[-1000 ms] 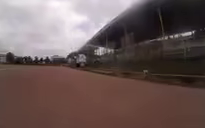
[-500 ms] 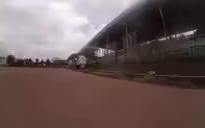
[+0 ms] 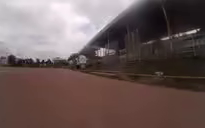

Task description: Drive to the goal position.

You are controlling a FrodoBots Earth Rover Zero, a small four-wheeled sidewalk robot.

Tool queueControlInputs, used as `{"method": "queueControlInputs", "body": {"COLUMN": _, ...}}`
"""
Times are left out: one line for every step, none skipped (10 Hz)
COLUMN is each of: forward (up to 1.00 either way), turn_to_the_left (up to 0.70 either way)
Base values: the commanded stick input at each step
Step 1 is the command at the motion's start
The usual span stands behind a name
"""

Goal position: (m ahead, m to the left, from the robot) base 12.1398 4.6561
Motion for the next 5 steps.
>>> {"method": "queueControlInputs", "body": {"forward": 1.0, "turn_to_the_left": 0.0}}
{"method": "queueControlInputs", "body": {"forward": 1.0, "turn_to_the_left": 0.0}}
{"method": "queueControlInputs", "body": {"forward": 1.0, "turn_to_the_left": 0.0}}
{"method": "queueControlInputs", "body": {"forward": 1.0, "turn_to_the_left": 0.0}}
{"method": "queueControlInputs", "body": {"forward": 1.0, "turn_to_the_left": 0.0}}
